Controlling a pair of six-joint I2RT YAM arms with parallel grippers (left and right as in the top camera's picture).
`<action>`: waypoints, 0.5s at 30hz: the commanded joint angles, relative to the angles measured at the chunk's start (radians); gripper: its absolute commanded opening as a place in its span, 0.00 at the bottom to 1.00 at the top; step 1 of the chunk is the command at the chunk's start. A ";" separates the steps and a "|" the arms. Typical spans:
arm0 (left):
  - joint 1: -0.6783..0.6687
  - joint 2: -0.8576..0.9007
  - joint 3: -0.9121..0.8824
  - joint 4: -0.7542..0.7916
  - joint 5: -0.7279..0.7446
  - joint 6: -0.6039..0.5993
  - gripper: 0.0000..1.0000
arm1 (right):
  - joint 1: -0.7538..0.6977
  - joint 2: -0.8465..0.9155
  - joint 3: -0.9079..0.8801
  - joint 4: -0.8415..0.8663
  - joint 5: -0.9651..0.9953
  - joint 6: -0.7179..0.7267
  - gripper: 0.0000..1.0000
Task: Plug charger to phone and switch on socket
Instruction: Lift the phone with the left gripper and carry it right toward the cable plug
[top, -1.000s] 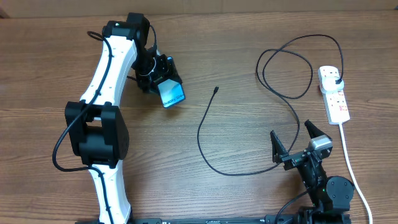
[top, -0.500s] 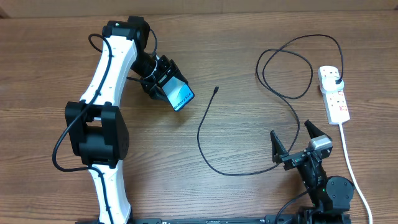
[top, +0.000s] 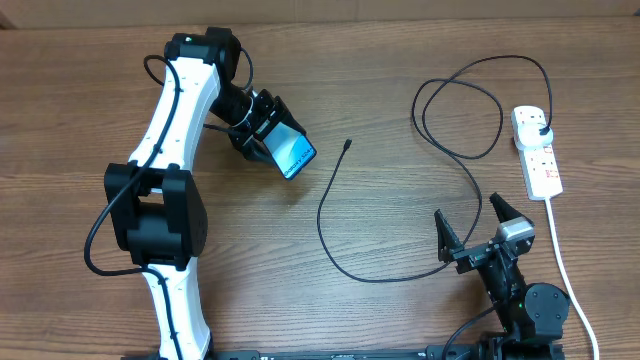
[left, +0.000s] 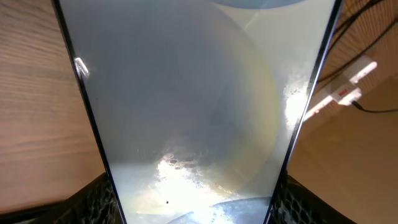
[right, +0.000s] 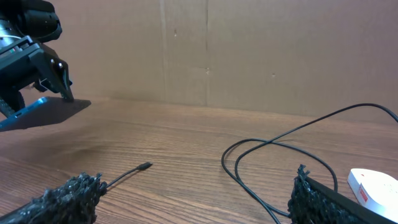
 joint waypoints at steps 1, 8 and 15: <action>-0.005 -0.002 0.031 -0.006 0.129 -0.051 0.40 | 0.005 -0.009 -0.011 0.007 0.006 -0.001 1.00; -0.005 -0.002 0.031 -0.011 0.214 -0.181 0.40 | 0.005 -0.009 -0.011 0.007 0.006 -0.002 1.00; -0.005 -0.002 0.031 -0.011 0.284 -0.279 0.40 | 0.005 -0.009 -0.011 0.007 0.006 -0.001 1.00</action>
